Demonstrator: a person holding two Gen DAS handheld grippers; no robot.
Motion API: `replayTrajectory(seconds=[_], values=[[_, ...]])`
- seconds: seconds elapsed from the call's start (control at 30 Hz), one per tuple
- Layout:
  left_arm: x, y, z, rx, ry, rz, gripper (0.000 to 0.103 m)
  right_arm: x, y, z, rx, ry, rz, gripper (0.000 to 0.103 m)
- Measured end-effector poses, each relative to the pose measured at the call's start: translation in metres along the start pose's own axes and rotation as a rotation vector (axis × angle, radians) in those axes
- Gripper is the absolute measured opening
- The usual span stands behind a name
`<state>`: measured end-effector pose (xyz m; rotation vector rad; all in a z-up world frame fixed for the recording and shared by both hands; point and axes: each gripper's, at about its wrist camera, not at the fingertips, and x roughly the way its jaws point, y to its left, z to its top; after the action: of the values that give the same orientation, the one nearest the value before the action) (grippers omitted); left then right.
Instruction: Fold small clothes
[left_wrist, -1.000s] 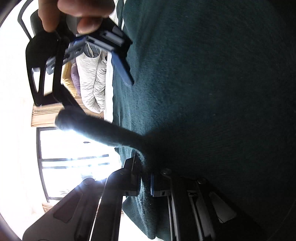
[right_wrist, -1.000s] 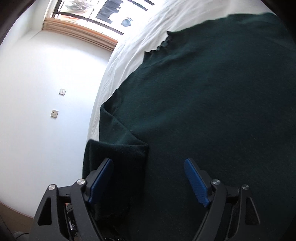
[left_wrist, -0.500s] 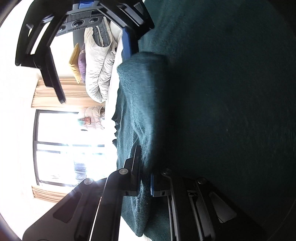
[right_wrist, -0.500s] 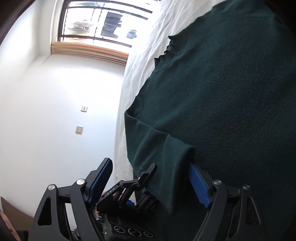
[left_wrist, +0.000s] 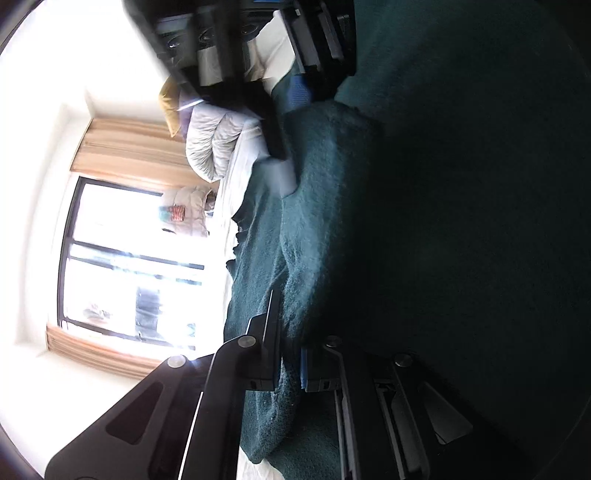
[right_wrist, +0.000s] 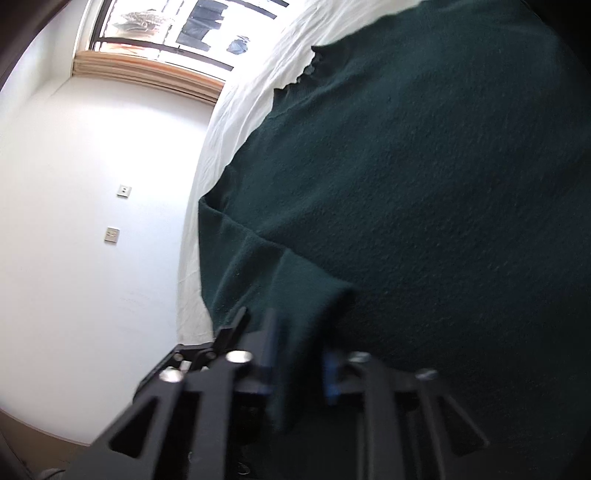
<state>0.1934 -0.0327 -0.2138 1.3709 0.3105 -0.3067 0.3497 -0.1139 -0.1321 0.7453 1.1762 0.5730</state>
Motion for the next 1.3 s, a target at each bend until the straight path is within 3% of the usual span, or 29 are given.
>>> replayTrajectory(seconds=[0.2, 0.37, 0.57, 0.73, 0.97, 1.07, 1.13, 1.3], values=[[0.011, 0.035, 0.002, -0.061, 0.016, 0.087, 0.006, -0.016, 0.025, 0.026, -0.147, -0.068, -0.134, 0.008], [0.036, 0.079, 0.010, -0.171, 0.038, 0.165, 0.007, -0.038, 0.061, 0.078, -0.307, -0.151, -0.275, 0.008], [0.051, 0.117, 0.005, -0.369, 0.068, 0.129, 0.008, -0.049, 0.092, 0.138, -0.462, -0.219, -0.423, 0.008], [0.050, 0.129, -0.010, -0.445, 0.094, 0.083, 0.008, -0.043, 0.064, 0.174, -0.470, -0.221, -0.528, 0.008], [0.060, 0.152, -0.033, -0.532, 0.222, 0.073, 0.008, -0.022, 0.006, 0.197, -0.363, -0.188, -0.551, 0.008], [0.071, 0.163, -0.040, -0.577, 0.308, 0.051, 0.007, -0.009, 0.007, 0.190, -0.375, -0.166, -0.536, 0.008], [0.079, 0.157, -0.049, -0.524, 0.354, 0.040, 0.008, -0.006, 0.013, 0.186, -0.396, -0.163, -0.535, 0.008], [0.059, 0.145, -0.052, -0.397, 0.357, 0.125, 0.008, -0.009, 0.034, 0.184, -0.414, -0.181, -0.496, 0.008]])
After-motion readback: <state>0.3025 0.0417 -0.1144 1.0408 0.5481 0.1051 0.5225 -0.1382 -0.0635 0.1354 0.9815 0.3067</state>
